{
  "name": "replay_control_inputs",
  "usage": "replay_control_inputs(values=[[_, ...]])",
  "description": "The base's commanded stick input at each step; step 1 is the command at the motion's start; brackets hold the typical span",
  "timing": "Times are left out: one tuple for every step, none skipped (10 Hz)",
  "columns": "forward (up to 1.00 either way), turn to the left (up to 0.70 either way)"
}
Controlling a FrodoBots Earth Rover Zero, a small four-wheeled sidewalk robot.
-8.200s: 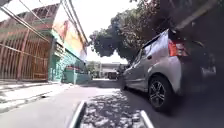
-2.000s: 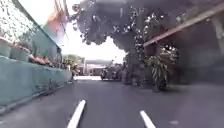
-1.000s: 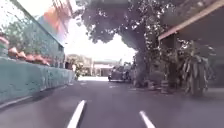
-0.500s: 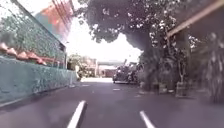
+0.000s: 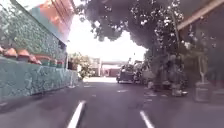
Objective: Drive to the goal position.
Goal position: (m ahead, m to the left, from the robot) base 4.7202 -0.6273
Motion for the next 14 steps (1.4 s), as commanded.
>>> replay_control_inputs(values=[[1.0,0.0],[1.0,0.0],[1.0,0.0],[1.0,-0.01],[1.0,-0.02],[1.0,-0.02],[1.0,-0.02],[1.0,-0.02],[1.0,-0.02],[1.0,-0.02],[1.0,-0.02],[1.0,-0.18],[1.0,-0.4],[1.0,-0.4]])
